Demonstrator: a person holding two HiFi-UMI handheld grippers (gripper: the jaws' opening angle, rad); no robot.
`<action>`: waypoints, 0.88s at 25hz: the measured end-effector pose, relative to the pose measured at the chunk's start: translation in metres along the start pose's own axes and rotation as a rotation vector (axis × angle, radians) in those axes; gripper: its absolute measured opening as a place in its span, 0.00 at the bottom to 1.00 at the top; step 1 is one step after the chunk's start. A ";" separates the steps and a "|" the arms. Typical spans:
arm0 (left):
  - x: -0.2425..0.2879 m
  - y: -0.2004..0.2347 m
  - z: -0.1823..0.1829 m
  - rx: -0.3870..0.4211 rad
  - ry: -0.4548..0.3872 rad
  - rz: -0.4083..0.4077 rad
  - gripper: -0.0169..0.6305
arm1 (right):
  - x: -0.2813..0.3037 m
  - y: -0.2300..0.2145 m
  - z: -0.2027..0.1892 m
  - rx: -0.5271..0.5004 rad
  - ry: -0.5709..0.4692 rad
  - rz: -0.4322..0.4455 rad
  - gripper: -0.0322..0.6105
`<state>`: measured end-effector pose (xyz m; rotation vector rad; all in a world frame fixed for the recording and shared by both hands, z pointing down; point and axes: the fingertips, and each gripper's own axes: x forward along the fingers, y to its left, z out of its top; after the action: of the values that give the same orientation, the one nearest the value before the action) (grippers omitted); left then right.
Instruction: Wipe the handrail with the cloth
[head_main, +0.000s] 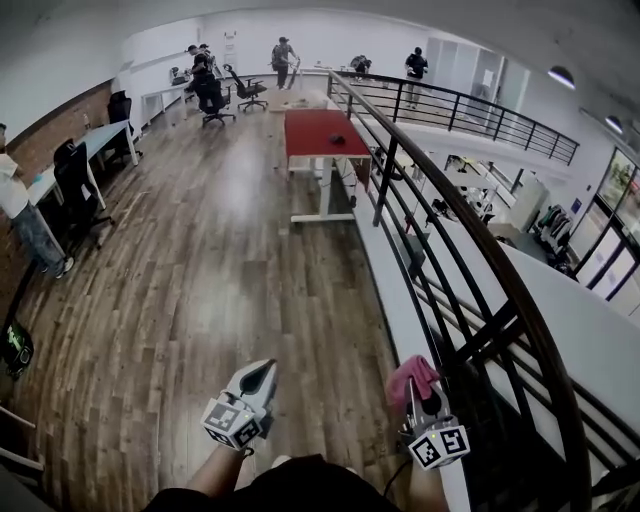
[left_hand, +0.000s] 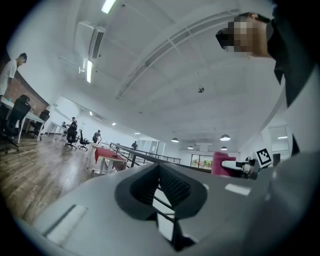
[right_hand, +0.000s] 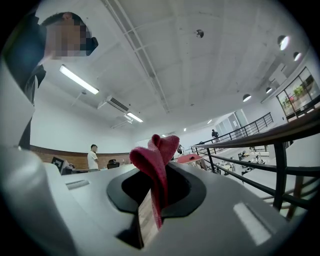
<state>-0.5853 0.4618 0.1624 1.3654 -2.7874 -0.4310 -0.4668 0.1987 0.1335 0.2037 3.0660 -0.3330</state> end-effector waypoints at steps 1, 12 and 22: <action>-0.001 0.002 0.001 0.000 -0.001 -0.001 0.02 | 0.001 0.000 -0.002 0.005 0.009 -0.004 0.13; -0.012 0.039 0.025 0.003 -0.060 -0.008 0.02 | 0.023 0.030 0.001 0.053 -0.007 -0.030 0.13; 0.007 0.014 -0.002 -0.072 0.022 -0.217 0.02 | -0.026 0.034 0.012 0.082 -0.040 -0.175 0.13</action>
<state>-0.6004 0.4646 0.1670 1.6514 -2.5883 -0.5108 -0.4360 0.2263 0.1165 -0.0686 3.0391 -0.4660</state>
